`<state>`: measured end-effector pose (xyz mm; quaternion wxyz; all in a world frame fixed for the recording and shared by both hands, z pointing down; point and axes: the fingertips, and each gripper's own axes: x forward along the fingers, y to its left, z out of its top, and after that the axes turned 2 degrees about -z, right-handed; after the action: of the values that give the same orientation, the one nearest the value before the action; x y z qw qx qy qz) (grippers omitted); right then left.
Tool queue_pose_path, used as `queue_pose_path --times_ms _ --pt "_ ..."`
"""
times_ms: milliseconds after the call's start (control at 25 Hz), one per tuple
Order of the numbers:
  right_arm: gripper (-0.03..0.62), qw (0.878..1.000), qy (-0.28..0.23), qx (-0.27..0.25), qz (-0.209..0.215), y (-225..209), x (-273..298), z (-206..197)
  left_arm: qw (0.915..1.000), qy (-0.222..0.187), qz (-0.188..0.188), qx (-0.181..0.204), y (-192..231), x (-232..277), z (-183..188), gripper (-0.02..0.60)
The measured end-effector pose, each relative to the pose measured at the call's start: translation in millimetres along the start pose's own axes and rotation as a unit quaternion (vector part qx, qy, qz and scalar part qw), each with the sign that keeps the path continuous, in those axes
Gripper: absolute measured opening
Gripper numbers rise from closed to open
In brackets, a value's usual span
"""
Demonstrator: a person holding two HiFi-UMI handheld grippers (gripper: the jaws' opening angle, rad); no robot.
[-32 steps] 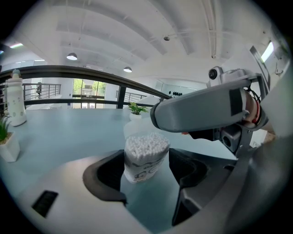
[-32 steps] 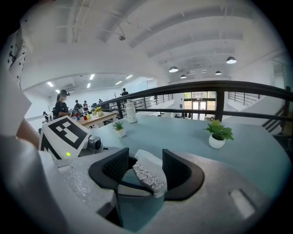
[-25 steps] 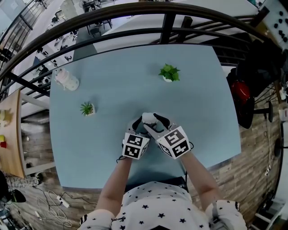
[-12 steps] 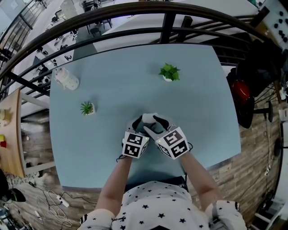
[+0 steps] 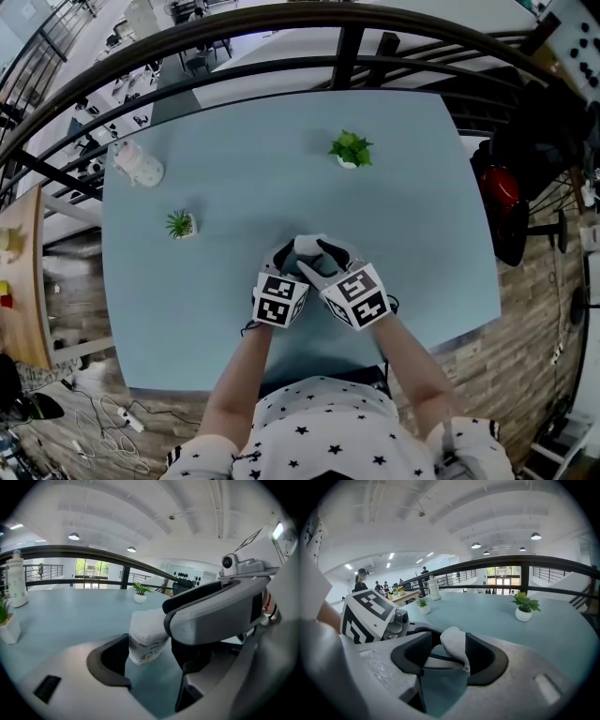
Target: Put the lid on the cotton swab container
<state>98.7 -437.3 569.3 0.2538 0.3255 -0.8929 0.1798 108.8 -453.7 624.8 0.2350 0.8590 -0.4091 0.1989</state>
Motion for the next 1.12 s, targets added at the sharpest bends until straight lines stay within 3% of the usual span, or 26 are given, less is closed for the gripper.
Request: queue_pose_path --times_ms 240,640,1120 --pt "0.213 1.0 0.002 -0.002 0.0 -0.1 0.3 -0.1 0.9999 -0.001 0.0 -0.015 -0.2 -4.2 0.7 0.281" --pt "0.213 0.999 -0.039 0.004 -0.032 11.0 -26.3 8.3 0.9999 -0.01 0.002 0.006 -13.1 -34.4 4.7 0.281" --pt "0.213 0.995 -0.077 0.017 -0.057 60.2 -77.8 4.1 0.9983 -0.057 0.013 -0.003 -35.8 -109.5 1.2 0.186"
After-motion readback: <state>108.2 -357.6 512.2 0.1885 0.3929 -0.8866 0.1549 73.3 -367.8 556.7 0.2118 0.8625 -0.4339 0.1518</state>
